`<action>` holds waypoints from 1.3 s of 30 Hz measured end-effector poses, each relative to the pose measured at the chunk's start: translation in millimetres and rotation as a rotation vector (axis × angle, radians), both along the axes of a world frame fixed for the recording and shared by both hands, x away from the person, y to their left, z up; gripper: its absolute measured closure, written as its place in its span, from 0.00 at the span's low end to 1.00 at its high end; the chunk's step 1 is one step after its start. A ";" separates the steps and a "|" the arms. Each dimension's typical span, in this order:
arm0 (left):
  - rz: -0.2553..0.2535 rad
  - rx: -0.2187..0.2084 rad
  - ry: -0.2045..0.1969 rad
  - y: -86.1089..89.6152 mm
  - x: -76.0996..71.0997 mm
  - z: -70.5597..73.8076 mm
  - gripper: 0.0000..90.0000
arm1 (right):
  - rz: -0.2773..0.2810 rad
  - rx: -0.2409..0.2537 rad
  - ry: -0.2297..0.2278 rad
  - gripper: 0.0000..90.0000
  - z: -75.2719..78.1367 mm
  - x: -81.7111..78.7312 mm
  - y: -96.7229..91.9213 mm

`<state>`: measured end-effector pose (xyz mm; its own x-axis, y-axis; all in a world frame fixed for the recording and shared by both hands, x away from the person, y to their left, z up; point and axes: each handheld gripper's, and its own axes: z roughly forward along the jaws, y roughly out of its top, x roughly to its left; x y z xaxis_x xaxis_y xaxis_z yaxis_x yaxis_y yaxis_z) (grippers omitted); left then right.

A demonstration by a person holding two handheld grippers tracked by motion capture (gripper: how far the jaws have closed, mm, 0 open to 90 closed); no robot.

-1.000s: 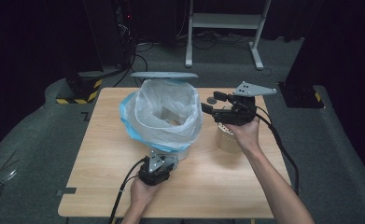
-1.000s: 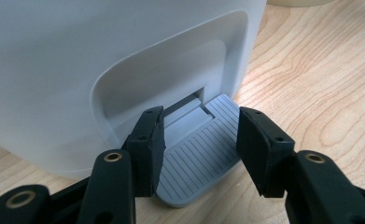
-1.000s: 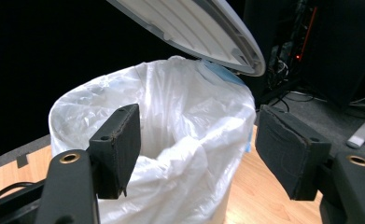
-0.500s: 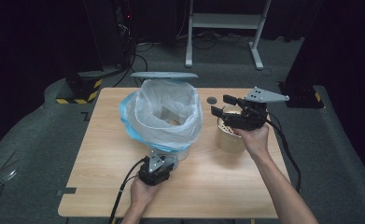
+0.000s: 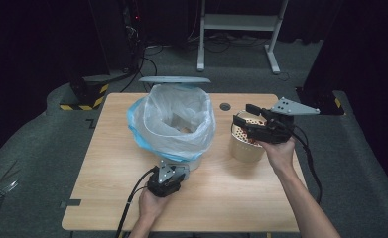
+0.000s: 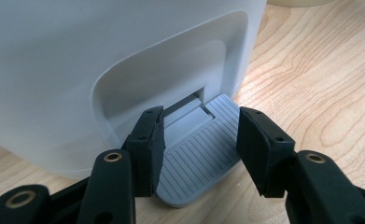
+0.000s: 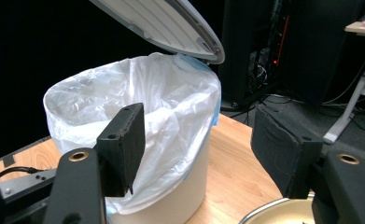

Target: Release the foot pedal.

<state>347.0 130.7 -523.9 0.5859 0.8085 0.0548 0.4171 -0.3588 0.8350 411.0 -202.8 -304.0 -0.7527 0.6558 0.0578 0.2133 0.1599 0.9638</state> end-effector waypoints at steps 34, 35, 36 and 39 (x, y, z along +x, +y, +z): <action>0.000 0.000 0.000 0.0 0.0 0.0 0.57 | -0.112 0.023 0.013 0.42 -27.4 -30.0 -52.8; 0.000 0.001 0.000 0.1 0.0 0.0 0.57 | -0.115 0.027 0.011 0.42 -29.0 -30.7 -53.8; 0.000 0.000 0.000 0.0 0.0 0.0 0.57 | -0.119 0.030 0.014 0.42 -31.7 -31.8 -55.8; 0.000 -0.001 0.000 -0.1 0.0 0.0 0.57 | -0.127 0.037 0.022 0.42 -36.3 -33.5 -59.3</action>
<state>347.0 130.6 -523.9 0.5857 0.8087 0.0543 0.4171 -0.3582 0.8353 377.4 -262.2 -340.3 -0.6620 0.7430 0.0987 0.2504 0.0950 0.9635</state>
